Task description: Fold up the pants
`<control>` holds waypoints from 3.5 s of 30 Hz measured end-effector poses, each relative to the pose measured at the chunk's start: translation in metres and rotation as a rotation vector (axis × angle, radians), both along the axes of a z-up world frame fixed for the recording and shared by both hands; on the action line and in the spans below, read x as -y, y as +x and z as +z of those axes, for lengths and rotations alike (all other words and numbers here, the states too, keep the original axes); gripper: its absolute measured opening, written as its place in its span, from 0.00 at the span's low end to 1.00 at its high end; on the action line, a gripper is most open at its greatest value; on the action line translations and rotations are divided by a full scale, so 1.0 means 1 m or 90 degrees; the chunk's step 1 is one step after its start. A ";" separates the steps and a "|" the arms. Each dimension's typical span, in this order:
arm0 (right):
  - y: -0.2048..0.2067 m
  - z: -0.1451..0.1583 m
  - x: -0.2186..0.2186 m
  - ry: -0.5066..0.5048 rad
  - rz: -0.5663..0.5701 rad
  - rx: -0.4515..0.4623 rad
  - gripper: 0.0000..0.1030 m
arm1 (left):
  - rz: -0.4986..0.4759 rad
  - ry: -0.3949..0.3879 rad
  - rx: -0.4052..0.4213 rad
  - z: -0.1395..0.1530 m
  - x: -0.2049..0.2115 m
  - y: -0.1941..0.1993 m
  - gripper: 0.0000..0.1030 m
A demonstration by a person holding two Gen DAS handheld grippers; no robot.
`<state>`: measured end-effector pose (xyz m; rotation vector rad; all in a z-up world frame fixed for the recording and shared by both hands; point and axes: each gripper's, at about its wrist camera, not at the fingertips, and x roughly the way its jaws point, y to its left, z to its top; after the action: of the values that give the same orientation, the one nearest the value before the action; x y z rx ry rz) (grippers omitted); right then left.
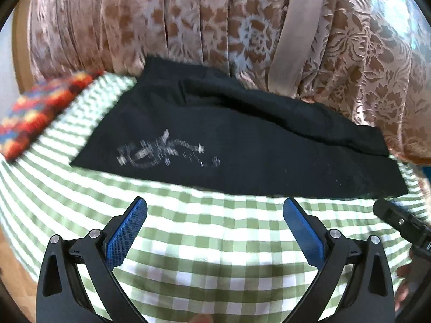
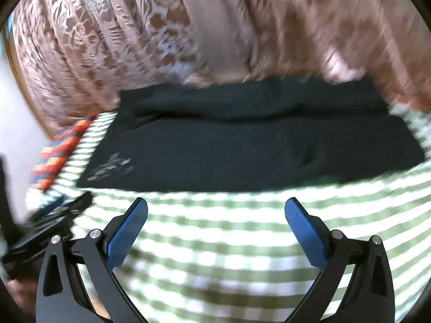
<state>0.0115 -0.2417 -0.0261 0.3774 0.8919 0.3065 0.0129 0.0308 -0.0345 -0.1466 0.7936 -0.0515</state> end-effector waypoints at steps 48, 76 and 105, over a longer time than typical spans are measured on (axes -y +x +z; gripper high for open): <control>0.007 -0.055 0.102 0.218 -0.051 -0.162 0.06 | 0.325 -0.321 -0.090 -0.078 -0.228 -0.022 0.05; -0.041 -0.028 0.341 0.128 -0.471 -0.097 0.09 | 0.344 -0.207 -0.130 -0.080 -0.222 -0.035 0.05; -0.040 0.034 0.244 -0.059 -0.354 -0.040 0.63 | 0.436 -0.107 -0.085 -0.034 -0.268 -0.058 0.23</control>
<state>-0.0290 -0.4861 0.0077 0.5321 0.8240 -0.2586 -0.0448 0.2990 -0.0683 -0.5782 0.8364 0.5456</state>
